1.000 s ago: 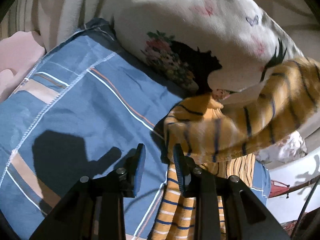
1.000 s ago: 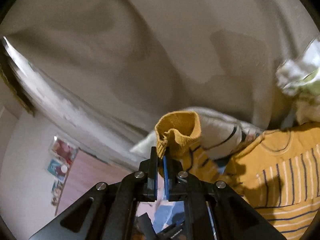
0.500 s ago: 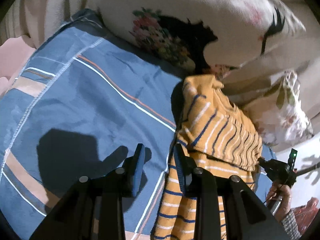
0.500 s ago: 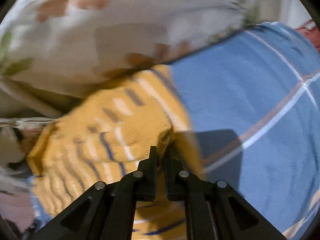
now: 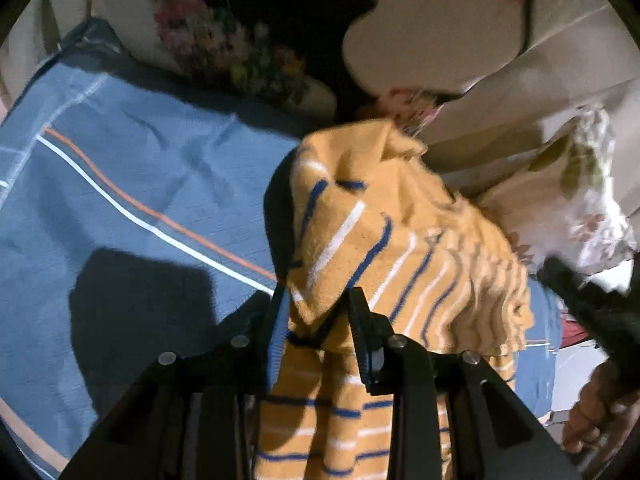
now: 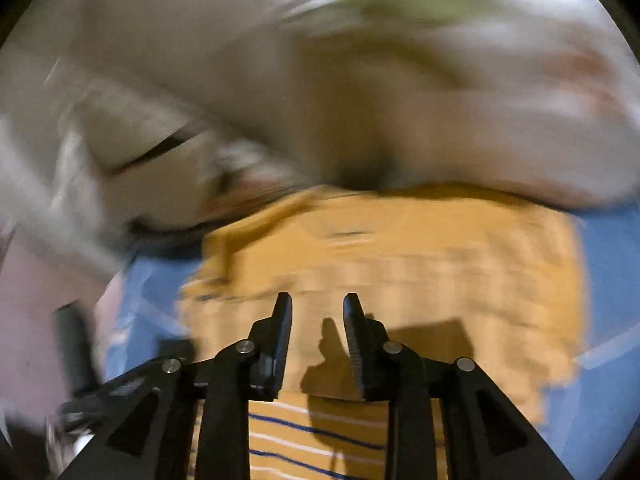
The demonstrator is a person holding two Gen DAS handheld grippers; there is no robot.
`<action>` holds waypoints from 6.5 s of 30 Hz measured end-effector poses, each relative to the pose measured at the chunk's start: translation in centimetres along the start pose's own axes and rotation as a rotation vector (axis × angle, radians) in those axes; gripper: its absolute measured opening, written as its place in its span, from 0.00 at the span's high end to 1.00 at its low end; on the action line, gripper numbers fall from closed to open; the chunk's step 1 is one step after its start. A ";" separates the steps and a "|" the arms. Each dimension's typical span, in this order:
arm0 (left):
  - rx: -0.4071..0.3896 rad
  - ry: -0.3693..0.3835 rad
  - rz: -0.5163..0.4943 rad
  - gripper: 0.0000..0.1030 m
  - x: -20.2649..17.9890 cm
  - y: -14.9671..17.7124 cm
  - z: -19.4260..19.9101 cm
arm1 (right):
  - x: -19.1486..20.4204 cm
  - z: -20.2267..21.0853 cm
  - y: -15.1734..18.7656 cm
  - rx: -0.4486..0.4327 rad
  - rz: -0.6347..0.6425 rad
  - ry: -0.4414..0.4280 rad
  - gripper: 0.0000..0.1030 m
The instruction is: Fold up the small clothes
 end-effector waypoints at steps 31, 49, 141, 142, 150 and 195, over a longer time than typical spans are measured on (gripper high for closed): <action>-0.020 0.023 0.019 0.72 1.3 1.8 1.3 | 7.5 -10.2 -3.2 0.046 0.549 0.298 0.87; 0.004 -0.072 0.110 0.66 4.3 16.7 8.6 | -6.0 15.7 14.1 0.017 -0.056 0.013 0.56; -0.009 0.134 0.102 0.83 -5.0 -2.8 2.9 | -16.4 8.7 2.1 -0.196 -0.425 -0.093 0.49; -0.011 0.130 0.089 0.80 -5.2 -2.7 3.0 | -15.6 8.8 1.9 -0.178 -0.372 -0.057 0.49; -0.060 0.153 0.097 0.77 -3.4 -3.2 6.0 | -8.6 7.3 4.6 -0.009 0.123 0.135 0.49; -0.225 -0.318 -0.320 0.67 -8.9 0.6 5.5 | -8.3 4.6 4.6 -0.002 0.108 0.211 0.75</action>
Point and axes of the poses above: each gripper's, at about its wrist camera, not at the fingertips, and z roughly against the way its jaws point, x to its left, y to its underside, the point moved 5 cm from there along -z, roughly the way its jaws point, and after that the axes turned 13 degrees about -y, right-handed, at the moved point
